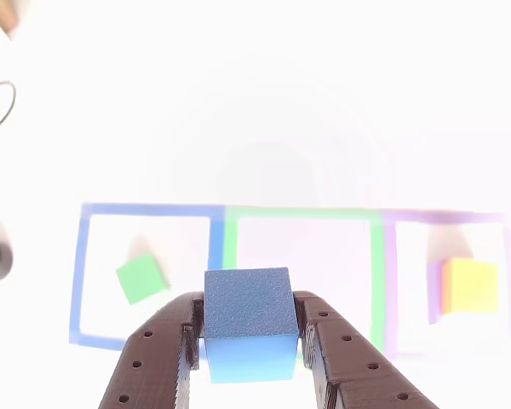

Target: Tower of hanoi

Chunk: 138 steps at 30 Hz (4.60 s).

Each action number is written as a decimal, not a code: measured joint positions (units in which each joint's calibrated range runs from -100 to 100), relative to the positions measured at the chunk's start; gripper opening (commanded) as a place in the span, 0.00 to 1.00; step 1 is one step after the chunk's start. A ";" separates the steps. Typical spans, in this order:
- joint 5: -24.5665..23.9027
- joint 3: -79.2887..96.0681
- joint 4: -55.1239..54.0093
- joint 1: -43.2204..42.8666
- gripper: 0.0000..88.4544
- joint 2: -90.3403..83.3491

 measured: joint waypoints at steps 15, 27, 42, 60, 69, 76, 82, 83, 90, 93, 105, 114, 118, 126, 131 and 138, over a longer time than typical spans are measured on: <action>-0.79 -12.01 14.13 -11.38 0.05 -0.17; 9.85 11.92 -6.10 -16.21 0.05 -1.86; 10.64 54.13 -65.25 -17.19 0.05 1.86; 11.23 68.84 -110.27 -17.19 0.05 20.09; 11.23 68.84 -124.32 -15.96 0.05 34.11; 11.23 66.75 -132.26 -15.88 0.05 43.31; 11.23 64.32 -134.67 -15.88 0.05 47.53; 11.23 64.06 -134.67 -15.88 0.05 47.87; 11.23 63.97 -134.99 -15.88 0.05 48.88; 11.23 63.97 -135.71 -15.88 0.05 50.06; 11.23 62.58 -138.44 -15.88 0.05 53.86; 11.23 62.58 -138.52 -15.88 0.11 54.45; 11.23 62.58 -138.60 -15.55 0.14 54.79; 11.23 62.14 -140.77 -14.98 0.25 56.56; 11.23 61.53 -141.33 -14.98 0.27 56.73; 11.23 61.53 -140.13 -14.98 0.30 52.01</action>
